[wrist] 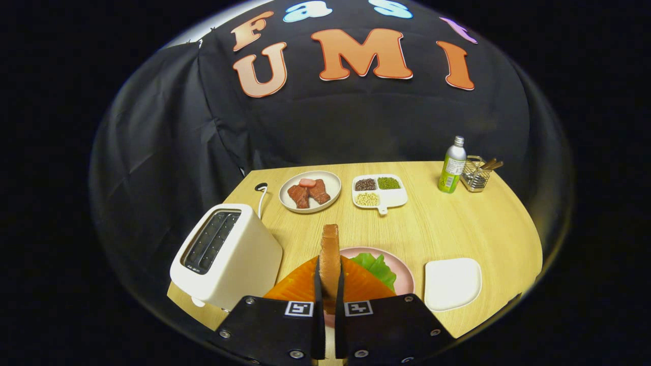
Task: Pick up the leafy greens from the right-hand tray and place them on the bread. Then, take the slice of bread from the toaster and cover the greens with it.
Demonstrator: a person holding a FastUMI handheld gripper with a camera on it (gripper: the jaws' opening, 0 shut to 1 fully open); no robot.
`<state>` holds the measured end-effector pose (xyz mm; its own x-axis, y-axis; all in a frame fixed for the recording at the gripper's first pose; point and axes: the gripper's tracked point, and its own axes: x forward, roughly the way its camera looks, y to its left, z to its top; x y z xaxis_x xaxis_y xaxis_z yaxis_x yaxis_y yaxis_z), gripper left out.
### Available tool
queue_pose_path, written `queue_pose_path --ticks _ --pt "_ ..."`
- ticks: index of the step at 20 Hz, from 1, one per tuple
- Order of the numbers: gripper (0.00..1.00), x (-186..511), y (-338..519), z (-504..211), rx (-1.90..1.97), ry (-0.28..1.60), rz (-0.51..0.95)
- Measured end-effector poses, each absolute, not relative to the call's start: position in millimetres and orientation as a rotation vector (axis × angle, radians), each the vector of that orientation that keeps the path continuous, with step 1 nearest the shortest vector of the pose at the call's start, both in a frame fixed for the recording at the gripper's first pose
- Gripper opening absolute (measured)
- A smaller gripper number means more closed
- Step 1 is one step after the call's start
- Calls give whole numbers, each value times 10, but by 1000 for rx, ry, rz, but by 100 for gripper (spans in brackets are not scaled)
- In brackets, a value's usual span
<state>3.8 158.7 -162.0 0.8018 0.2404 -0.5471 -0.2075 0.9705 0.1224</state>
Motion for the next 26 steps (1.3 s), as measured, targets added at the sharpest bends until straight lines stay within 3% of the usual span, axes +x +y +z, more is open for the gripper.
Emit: queue_pose_path --ticks 10,19,23,26 --pt "8 61 1700 -2023 105 627 337" --pt "8 153 1414 -2215 132 664 284" --pt "16 180 1294 -2275 126 686 250" --pt "34 212 1168 -2339 101 700 211"
